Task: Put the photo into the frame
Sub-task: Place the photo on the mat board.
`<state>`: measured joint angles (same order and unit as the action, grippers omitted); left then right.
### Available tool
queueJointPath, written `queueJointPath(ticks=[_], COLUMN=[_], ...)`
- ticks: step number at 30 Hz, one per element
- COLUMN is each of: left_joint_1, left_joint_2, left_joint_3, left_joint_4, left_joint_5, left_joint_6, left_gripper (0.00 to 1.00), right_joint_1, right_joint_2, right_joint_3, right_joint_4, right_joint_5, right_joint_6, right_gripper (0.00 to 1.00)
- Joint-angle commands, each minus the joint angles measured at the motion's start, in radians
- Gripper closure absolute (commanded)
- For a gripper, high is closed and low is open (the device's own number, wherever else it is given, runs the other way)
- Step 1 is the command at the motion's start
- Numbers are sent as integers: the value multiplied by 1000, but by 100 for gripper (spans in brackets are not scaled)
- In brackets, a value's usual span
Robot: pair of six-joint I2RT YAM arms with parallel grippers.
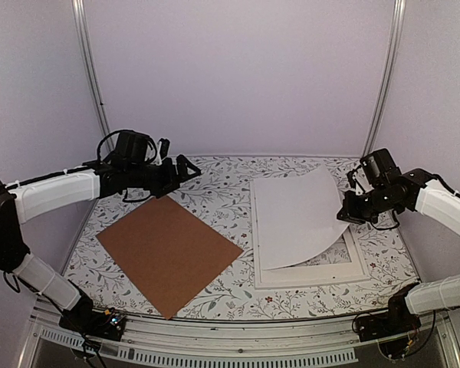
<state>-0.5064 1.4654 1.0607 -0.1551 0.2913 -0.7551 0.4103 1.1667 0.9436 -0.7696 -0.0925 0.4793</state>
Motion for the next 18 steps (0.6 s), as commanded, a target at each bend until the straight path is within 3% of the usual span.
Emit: queueJointPath(ticks=[1, 18], left_joint_1=[-17, -26], left_joint_2=[18, 40], left_joint_3=[4, 19], left_joint_4=[7, 7], left_joint_5=[4, 15], left_joint_6=[18, 20], left_gripper=[0, 0], right_joint_1=[-11, -11], right_joint_2=[7, -43], right_joint_3=[23, -52], right_joint_4=[-37, -97], right_joint_5=[-84, 5], right_joint_6=[-61, -20], right_gripper=[100, 100])
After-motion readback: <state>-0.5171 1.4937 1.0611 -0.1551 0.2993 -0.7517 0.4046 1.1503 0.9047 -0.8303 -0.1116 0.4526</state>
